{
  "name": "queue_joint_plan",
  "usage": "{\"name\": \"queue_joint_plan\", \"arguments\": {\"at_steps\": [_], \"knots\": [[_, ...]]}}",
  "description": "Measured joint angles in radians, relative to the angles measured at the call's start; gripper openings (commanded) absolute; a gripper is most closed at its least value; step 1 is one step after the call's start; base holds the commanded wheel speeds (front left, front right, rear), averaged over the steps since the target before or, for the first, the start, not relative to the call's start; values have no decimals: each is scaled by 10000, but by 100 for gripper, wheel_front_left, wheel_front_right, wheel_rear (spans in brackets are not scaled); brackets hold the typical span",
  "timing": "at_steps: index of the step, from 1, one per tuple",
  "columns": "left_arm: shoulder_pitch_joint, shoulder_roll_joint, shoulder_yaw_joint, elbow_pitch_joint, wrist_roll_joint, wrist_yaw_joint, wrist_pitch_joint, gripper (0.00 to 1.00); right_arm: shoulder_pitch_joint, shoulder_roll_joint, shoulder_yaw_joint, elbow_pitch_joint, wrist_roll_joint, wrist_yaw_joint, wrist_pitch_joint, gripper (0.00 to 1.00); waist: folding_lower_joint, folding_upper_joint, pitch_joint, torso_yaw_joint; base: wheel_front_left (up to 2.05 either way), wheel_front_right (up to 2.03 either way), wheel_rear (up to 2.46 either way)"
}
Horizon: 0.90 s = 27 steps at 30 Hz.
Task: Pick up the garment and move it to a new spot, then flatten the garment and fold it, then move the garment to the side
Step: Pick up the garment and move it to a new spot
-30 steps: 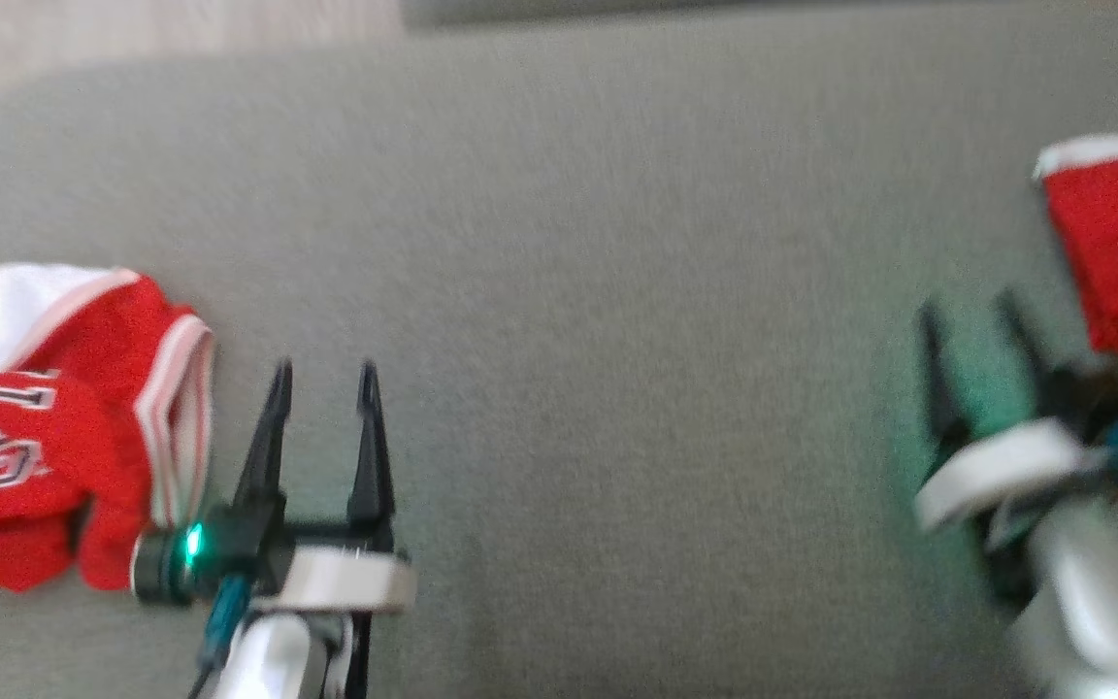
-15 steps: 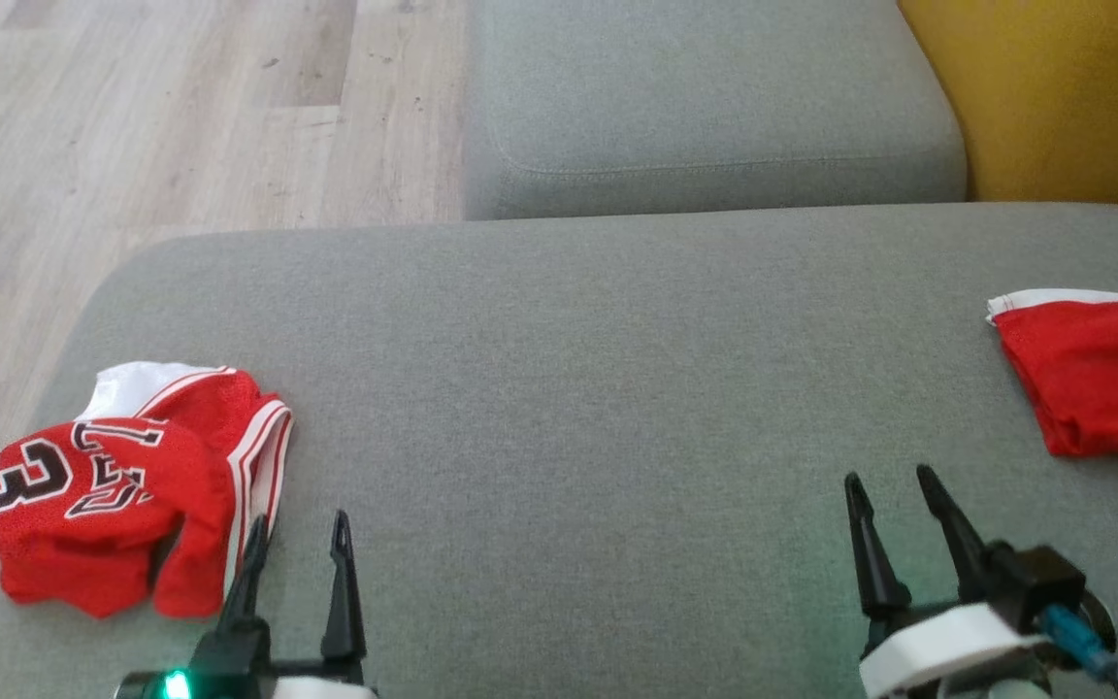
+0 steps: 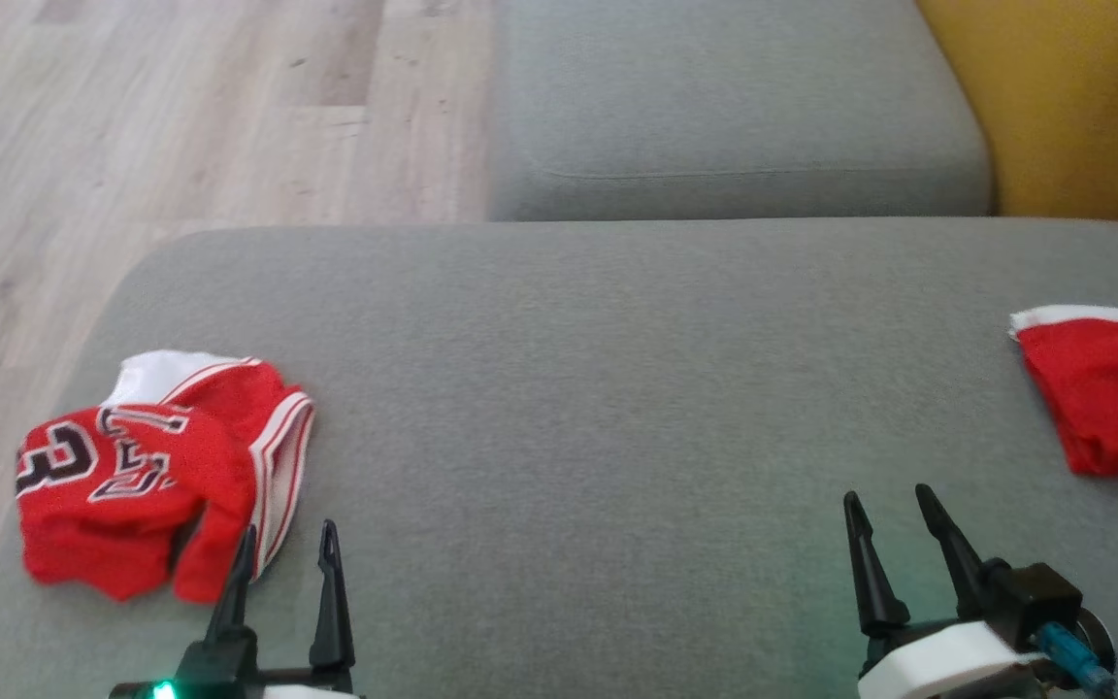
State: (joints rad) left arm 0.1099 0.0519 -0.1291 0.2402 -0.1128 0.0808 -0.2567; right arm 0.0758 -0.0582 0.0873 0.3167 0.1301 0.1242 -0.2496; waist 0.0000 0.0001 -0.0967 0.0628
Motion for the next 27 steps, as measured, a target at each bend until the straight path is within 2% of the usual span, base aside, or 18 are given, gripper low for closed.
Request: {"name": "queue_joint_plan", "arguments": {"at_steps": [7, 9, 18, 23, 27], "knots": [[-28, 0, -4, -90, 12, 23, 0, 100, 45, 48, -82, -29, 0, 0, 0, 100, 0, 0, 81, 918, 0, 0, 0], [-29, 0, -4, -178, 19, 15, 0, 100, 47, 50, -232, -59, 2, 0, 0, 100, 0, 0, 150, 1532, 0, 0, 0], [0, 2, 401, -288, 82, 48, 0, 100, 29, 27, -543, -178, -86, 0, 0, 100, 0, 0, 476, 3397, 0, 0, 0], [-174, 2, 506, -510, 59, -31, 0, 100, -35, -360, -681, -399, -201, 0, 0, 100, 0, 0, 1069, 3971, 0, 0, 0], [-1589, -8, 522, -309, -117, -301, 0, 100, -305, -1070, -715, -581, -485, 0, 0, 100, 2, 0, 1855, 4133, 0, 0, 0]]}}
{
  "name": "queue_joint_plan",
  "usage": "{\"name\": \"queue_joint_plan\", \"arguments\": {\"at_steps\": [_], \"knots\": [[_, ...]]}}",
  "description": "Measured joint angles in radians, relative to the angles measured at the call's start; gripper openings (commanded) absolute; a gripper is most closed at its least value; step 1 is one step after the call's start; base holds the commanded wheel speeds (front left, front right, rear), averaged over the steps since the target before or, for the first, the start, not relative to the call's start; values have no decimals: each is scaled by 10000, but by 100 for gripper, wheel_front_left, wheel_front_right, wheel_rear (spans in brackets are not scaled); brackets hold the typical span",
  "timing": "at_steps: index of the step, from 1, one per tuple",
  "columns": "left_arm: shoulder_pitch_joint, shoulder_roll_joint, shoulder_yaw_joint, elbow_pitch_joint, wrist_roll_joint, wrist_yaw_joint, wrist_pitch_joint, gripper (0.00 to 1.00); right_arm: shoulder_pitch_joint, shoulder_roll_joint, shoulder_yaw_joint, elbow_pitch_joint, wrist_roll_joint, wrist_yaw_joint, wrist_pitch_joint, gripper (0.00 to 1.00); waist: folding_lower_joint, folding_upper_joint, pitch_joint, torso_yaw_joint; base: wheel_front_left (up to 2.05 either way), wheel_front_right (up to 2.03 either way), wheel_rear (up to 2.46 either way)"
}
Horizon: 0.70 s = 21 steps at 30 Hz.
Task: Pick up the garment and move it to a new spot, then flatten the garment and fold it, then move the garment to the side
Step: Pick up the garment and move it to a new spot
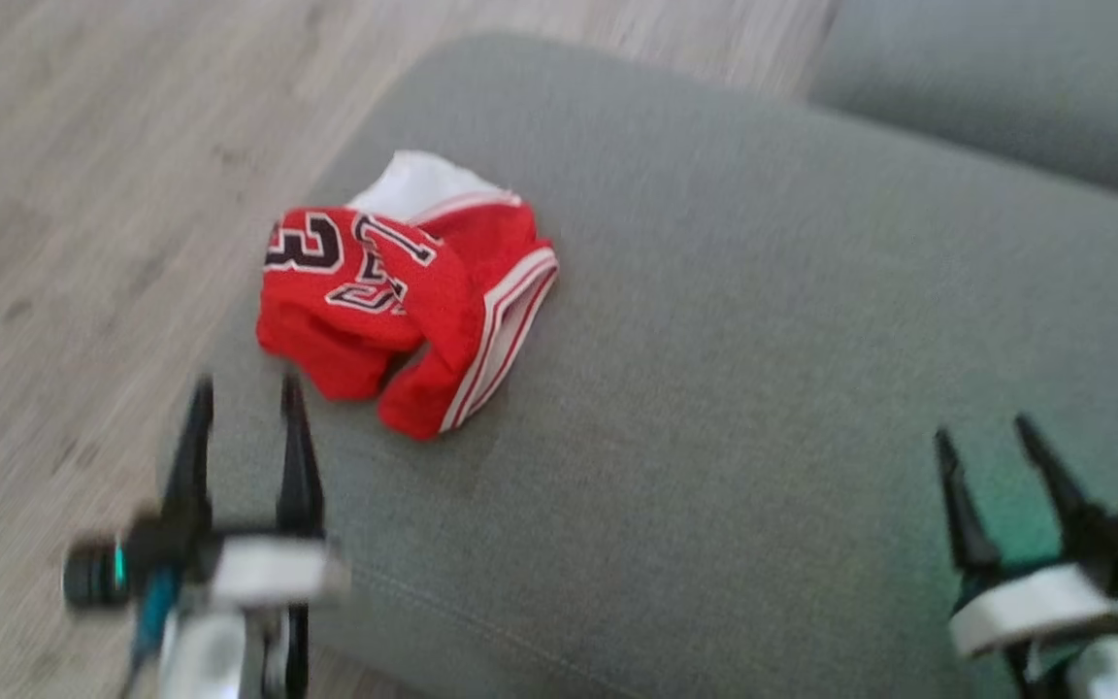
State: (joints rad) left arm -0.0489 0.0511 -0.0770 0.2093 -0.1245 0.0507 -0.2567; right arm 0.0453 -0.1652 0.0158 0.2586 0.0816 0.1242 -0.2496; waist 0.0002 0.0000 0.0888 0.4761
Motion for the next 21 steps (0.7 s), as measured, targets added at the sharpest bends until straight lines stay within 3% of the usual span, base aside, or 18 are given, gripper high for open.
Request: {"name": "queue_joint_plan", "arguments": {"at_steps": [5, 8, 15, 17, 21], "knots": [[-2683, -63, -201, 1868, -410, -339, 0, 100, -973, -917, 23, -157, -132, 0, 0, 100, 3, 0, 1104, -15, 0, 0, 0], [-4345, -163, -472, 3906, -1724, -932, 169, 100, -1728, -1459, 58, -380, -267, 0, -2, 100, 3, 0, 1999, -215, 0, 0, 0], [-6288, -293, -928, 7064, -3628, -1214, 1049, 100, -2285, -1912, 155, -644, -416, 0, -10, 100, 3, -1, 3204, -861, 0, 0, 0], [-6442, -301, -968, 7520, -3622, -1212, 646, 0, -2348, -1902, 167, -644, -466, 0, -10, 100, 0, -1, 3353, -1112, 0, 0, 0], [-6533, -261, -1081, 7662, -3379, -1212, 134, 0, -2399, -1825, 104, -629, -479, 0, -12, 100, 1, -1, 3404, -1405, 0, 0, 0]]}}
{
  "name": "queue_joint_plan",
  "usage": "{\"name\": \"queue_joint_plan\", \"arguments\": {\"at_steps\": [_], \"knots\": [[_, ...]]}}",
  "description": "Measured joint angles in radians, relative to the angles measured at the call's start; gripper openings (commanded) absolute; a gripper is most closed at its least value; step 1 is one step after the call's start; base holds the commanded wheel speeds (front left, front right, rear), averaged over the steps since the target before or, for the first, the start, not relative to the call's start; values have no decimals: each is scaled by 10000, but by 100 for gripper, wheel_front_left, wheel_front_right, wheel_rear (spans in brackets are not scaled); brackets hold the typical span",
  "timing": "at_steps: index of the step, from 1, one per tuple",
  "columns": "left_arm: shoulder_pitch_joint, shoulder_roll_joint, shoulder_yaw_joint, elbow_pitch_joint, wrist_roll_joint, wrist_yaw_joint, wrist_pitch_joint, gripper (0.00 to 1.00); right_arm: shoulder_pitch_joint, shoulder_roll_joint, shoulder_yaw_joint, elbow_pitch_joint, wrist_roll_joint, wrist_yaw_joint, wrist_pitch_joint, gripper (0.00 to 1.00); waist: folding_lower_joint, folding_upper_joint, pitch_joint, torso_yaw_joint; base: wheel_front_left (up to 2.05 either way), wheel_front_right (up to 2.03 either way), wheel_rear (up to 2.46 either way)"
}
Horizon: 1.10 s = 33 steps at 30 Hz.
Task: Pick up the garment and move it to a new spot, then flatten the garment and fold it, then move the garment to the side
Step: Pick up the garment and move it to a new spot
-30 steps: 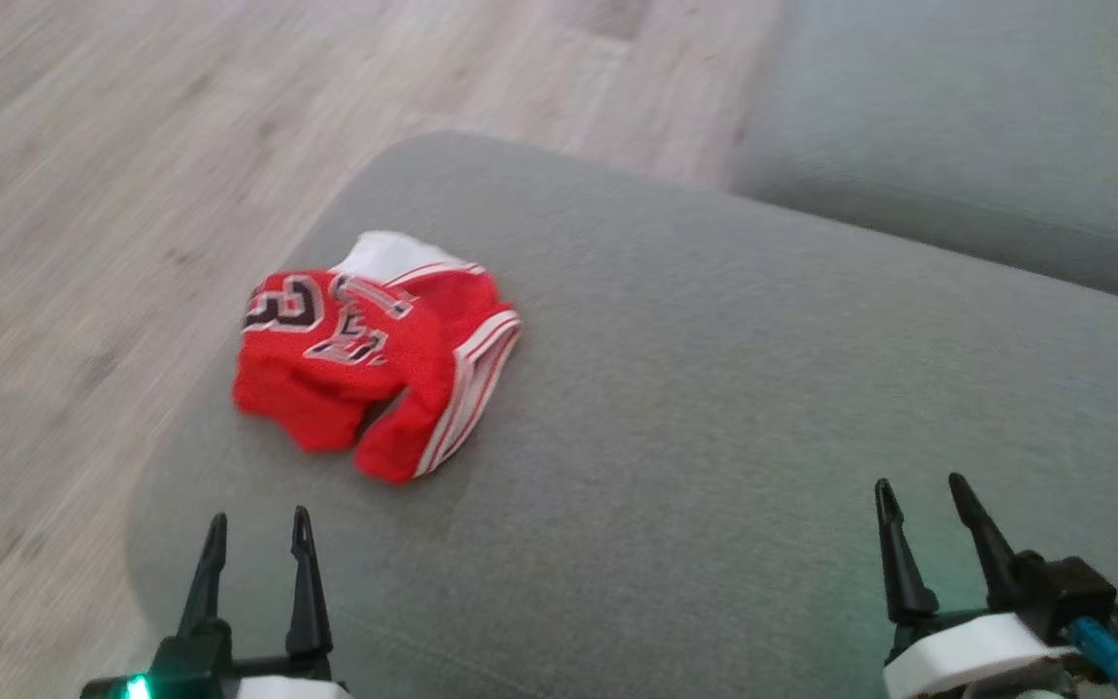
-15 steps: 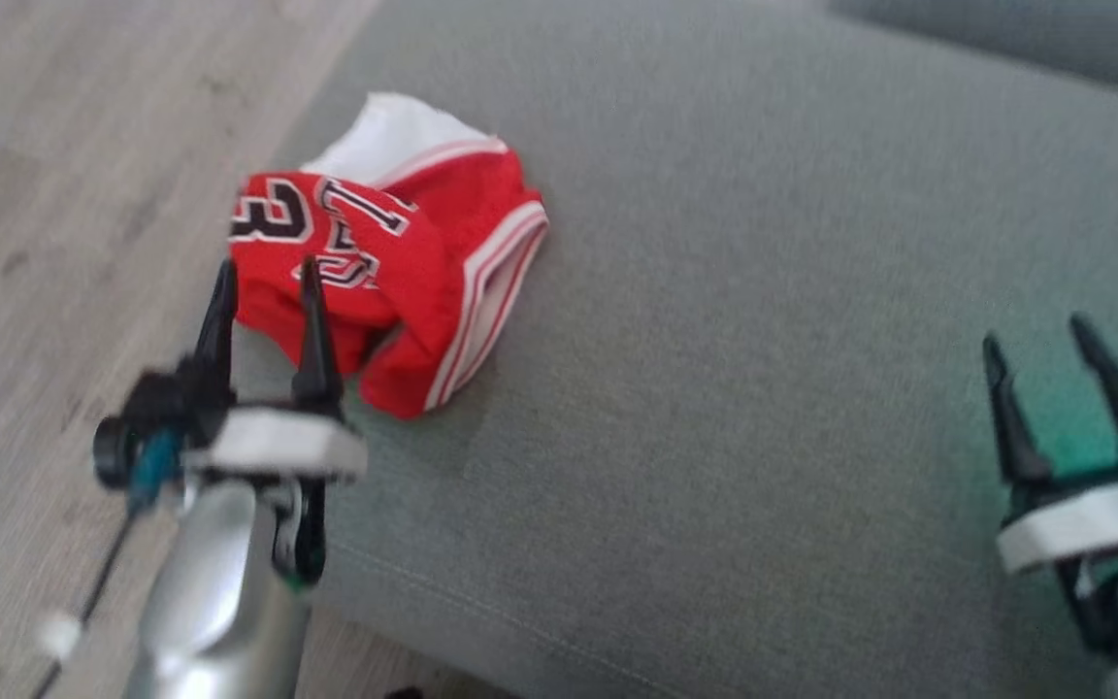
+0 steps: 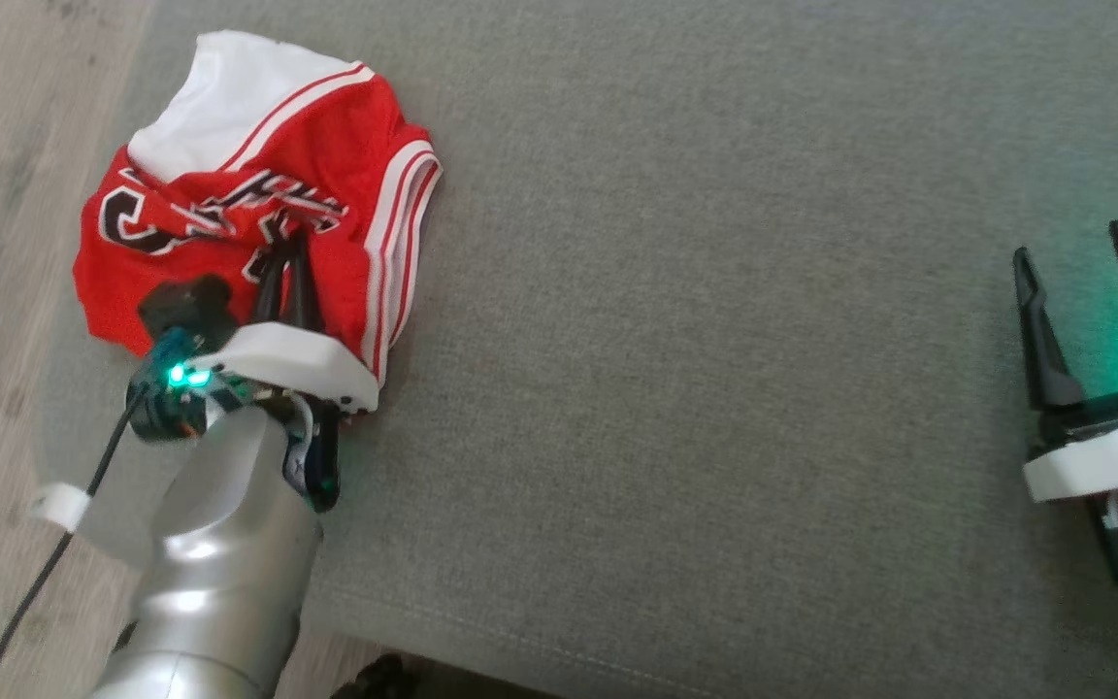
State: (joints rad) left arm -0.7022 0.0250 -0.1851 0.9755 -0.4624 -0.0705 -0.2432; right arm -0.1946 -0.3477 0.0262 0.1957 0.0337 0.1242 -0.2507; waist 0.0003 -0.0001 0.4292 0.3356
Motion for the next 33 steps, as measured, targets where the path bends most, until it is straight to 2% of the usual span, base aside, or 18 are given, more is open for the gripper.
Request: {"name": "queue_joint_plan", "arguments": {"at_steps": [2, 5, 6, 11, 17, 22, 27, 33], "knots": [[-48, 81, -100, -213, 399, -4, -58, 0, 12, 236, -27, 15, -2, 0, 0, 100, -1, 0, -157, -96, 0, 0, 0], [-31, 366, 0, -1649, 976, -4, -61, 0, 30, 752, -25, -102, -90, 0, 0, 100, -4, 1, -589, -219, 0, 0, 0], [48, 548, 132, -2510, 1294, -13, -63, 0, 64, 1095, -21, -127, -90, 0, 0, 100, -4, 1, -929, -341, 0, 0, 0], [751, 815, 226, -4172, 1779, -270, -105, 0, 639, 1762, 40, -228, -153, 0, 0, 100, -6, 1, -1851, -905, 0, 0, 0], [737, 1202, -92, -5317, 1904, -443, -35, 0, 1089, 2261, 462, -439, -336, 0, 0, 100, -6, 1, -2595, -2342, 0, 0, 0], [389, 1185, -481, -6282, 1695, -514, 487, 0, 1143, 2493, 397, -635, -334, 0, 0, 100, -5, 1, -2991, -3780, 0, 0, 0], [318, 1070, -1003, -6450, 1712, -529, 802, 0, 1453, 2727, 437, -704, -278, 0, 0, 100, -4, 1, -3184, -5162, 0, 0, 0], [287, 608, -1960, -4813, 1745, -537, 585, 0, 1412, 2819, 790, -869, -219, 0, 0, 100, -5, 1, -2893, -6339, 0, 0, 0]]}}
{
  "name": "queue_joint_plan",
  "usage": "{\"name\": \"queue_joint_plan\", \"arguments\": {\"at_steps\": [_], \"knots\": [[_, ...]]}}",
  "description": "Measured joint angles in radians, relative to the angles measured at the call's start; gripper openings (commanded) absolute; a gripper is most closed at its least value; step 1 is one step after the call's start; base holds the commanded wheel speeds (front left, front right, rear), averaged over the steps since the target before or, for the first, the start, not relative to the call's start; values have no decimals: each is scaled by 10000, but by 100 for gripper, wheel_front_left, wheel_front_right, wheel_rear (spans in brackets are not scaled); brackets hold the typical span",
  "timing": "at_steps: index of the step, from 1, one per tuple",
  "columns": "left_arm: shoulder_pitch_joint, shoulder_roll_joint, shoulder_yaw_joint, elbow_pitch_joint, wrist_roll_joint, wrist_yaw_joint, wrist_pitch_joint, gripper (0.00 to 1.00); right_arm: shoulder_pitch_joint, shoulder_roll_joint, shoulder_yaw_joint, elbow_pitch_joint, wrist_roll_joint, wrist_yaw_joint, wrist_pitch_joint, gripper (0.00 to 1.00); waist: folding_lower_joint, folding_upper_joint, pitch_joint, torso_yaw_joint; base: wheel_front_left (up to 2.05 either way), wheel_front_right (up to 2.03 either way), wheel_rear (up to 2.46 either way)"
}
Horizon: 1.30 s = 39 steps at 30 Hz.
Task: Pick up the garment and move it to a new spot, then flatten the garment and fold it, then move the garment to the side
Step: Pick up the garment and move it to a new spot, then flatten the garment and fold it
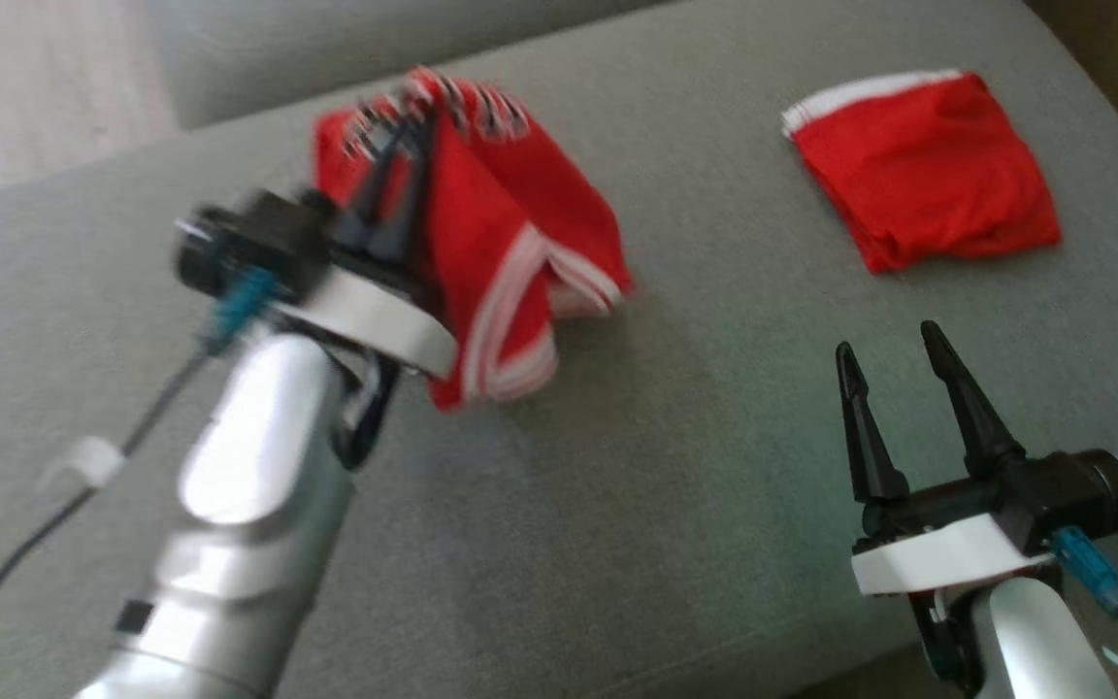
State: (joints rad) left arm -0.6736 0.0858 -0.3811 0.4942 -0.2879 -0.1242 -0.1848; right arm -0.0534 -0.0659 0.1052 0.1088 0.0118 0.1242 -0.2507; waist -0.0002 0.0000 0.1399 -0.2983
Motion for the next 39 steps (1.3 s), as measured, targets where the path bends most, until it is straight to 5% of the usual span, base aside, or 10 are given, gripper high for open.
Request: {"name": "queue_joint_plan", "arguments": {"at_steps": [1, 2, 3, 8, 13, 22, 33, 39], "knots": [[-32, -56, -232, 474, 58, -6, -128, 0, -13, 8, 48, 6, 44, 0, 0, 100, 1, 0, 134, -83, 0, 0, 0], [-72, -96, -460, 970, 146, -6, -244, 42, -48, 19, 94, 15, 79, 0, 0, 100, 3, 0, 272, -135, 0, 0, 0], [-96, -144, -612, 1496, 165, -8, -355, 100, -128, 33, 159, 35, 100, 0, 0, 100, 4, 0, 418, -159, 0, 0, 0], [-93, -288, -686, 2828, 410, 205, -640, 100, -661, 153, 238, 176, 144, 0, 0, 100, 6, 0, 922, 80, 0, 0, 0], [743, -441, 167, 491, 481, 648, -708, 100, -573, 174, -217, 230, 90, 0, 0, 100, 4, 0, 876, 816, 0, 0, 0], [5612, -395, 1254, -2527, 568, 1258, -717, 100, 1093, 192, -989, 297, 31, 0, 0, 100, -2, 0, -500, 2154, 0, 0, 0], [8769, -337, 1509, -3929, 1172, 1871, -717, 100, 2397, 213, -1177, 345, 581, 0, 0, 100, -2, 0, -2240, 3148, 0, 0, 0], [9077, -332, 1484, -3935, 1450, 1870, -717, 100, 2971, 221, -1133, 527, 765, 0, 0, 100, -1, 0, -2741, 3358, 0, 0, 0]]}}
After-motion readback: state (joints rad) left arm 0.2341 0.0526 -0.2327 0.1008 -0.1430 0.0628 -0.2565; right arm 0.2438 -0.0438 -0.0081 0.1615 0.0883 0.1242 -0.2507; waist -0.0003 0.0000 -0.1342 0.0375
